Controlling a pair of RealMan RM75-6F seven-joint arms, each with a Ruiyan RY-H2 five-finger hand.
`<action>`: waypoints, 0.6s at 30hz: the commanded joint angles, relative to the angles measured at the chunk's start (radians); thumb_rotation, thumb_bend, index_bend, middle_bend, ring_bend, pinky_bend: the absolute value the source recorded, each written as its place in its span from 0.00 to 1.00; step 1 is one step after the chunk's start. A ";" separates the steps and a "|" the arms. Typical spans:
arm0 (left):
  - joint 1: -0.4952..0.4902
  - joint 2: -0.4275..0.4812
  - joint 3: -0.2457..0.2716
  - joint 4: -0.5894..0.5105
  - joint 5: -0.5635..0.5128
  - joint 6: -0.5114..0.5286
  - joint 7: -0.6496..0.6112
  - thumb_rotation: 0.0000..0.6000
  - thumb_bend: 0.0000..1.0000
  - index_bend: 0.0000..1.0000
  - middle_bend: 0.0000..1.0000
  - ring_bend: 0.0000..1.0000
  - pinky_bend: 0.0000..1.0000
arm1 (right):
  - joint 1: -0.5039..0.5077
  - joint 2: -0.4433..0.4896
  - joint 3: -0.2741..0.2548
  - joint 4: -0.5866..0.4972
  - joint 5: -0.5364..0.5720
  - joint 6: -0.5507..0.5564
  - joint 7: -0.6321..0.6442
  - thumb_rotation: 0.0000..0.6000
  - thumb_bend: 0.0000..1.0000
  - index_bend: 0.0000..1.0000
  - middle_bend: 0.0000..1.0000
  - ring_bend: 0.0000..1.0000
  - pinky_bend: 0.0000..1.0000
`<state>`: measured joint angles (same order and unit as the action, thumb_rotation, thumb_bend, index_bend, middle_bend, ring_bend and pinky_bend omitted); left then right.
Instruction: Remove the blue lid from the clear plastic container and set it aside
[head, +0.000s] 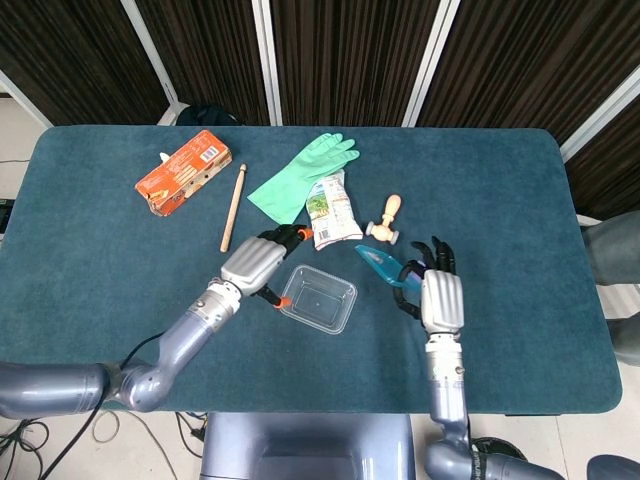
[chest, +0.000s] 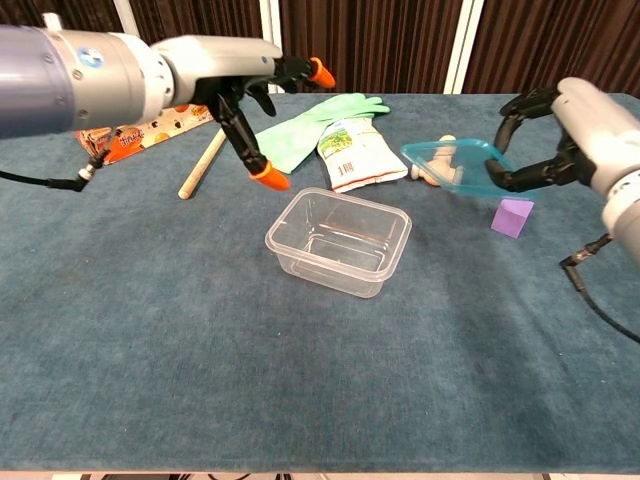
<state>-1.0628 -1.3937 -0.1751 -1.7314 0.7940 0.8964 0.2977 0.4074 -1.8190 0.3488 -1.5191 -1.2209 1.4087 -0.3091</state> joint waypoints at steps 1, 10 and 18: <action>0.039 0.050 0.000 -0.039 0.041 0.024 -0.038 1.00 0.04 0.00 0.00 0.00 0.15 | -0.027 0.055 -0.011 0.009 -0.007 -0.001 0.032 1.00 0.72 0.69 0.23 0.00 0.00; 0.150 0.211 0.014 -0.130 0.155 0.070 -0.141 1.00 0.04 0.00 0.00 0.00 0.15 | -0.087 0.172 -0.051 0.037 -0.014 -0.006 0.094 1.00 0.72 0.69 0.23 0.00 0.00; 0.235 0.310 0.034 -0.167 0.259 0.097 -0.233 1.00 0.04 0.00 0.00 0.00 0.15 | -0.131 0.239 -0.121 0.031 -0.051 -0.004 0.108 1.00 0.72 0.60 0.23 0.00 0.00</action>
<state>-0.8459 -1.1046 -0.1497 -1.8885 1.0310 0.9841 0.0877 0.2845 -1.5908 0.2402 -1.4862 -1.2617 1.4042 -0.2001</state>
